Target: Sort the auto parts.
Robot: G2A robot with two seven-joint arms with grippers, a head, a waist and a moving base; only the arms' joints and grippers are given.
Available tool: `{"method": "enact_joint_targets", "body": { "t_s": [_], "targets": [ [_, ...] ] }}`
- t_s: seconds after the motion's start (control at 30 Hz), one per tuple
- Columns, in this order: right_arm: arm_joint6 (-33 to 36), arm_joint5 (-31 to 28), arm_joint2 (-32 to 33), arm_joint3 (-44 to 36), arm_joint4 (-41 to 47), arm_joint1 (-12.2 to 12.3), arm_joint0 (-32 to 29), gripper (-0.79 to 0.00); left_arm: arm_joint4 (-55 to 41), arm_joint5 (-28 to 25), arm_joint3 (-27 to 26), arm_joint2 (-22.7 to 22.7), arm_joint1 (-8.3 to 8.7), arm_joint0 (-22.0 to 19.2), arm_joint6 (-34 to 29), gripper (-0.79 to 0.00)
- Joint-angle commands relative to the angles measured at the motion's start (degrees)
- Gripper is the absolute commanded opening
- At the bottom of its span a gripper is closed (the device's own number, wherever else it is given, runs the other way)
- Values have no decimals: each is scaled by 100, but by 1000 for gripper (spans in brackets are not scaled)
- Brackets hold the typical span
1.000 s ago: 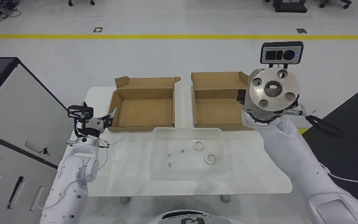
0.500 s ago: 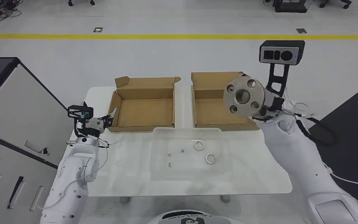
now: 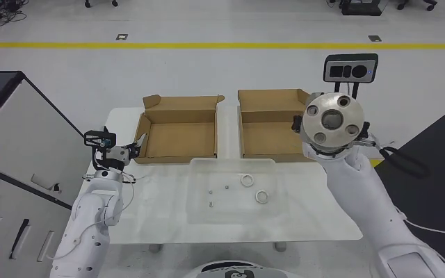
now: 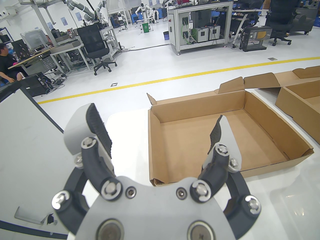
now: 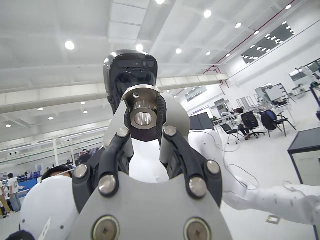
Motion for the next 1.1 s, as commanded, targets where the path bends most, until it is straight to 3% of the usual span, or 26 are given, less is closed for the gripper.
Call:
{"method": "enact_joint_targets", "body": {
  "t_s": [0.0,0.8,1.07],
  "targets": [
    [109,107,-5,7,132,-22,-13,-785,0,0,0,0,0,0,0,0],
    [79,122,3,10,103,-22,-21,-785,0,0,0,0,0,0,0,0],
    [-266,602,752,137,-1126,76,-423,-785,0,0,0,0,0,0,0,0]
  ]
}}
